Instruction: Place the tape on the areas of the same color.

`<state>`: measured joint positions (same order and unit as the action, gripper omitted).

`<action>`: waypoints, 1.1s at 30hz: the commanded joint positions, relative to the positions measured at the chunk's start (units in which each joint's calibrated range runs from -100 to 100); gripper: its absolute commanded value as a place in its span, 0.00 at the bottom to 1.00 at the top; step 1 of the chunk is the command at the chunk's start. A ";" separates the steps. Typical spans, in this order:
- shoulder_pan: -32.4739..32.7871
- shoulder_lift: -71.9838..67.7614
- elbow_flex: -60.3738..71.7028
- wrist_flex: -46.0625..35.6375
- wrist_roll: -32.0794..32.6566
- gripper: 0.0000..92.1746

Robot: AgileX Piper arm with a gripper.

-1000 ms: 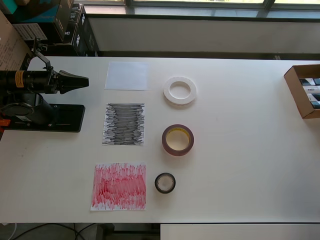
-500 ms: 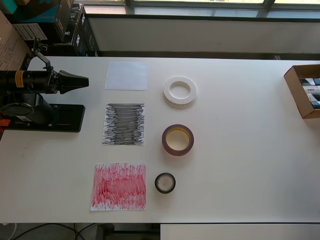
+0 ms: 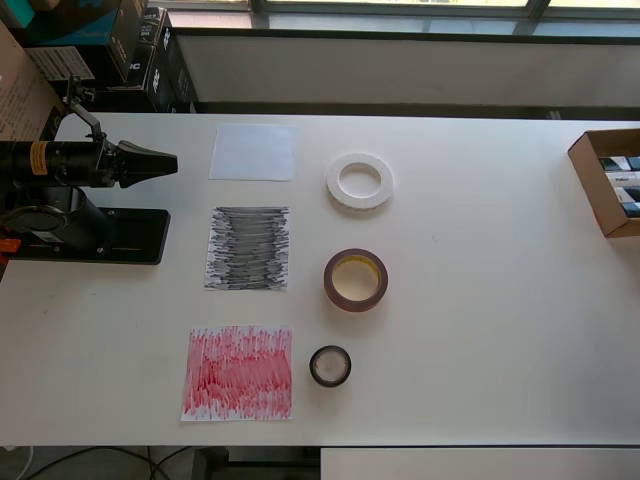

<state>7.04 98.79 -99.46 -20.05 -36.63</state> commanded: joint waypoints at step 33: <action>-1.27 -73.35 70.51 -4.68 0.05 0.00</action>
<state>6.96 48.61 -48.61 -20.98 -36.60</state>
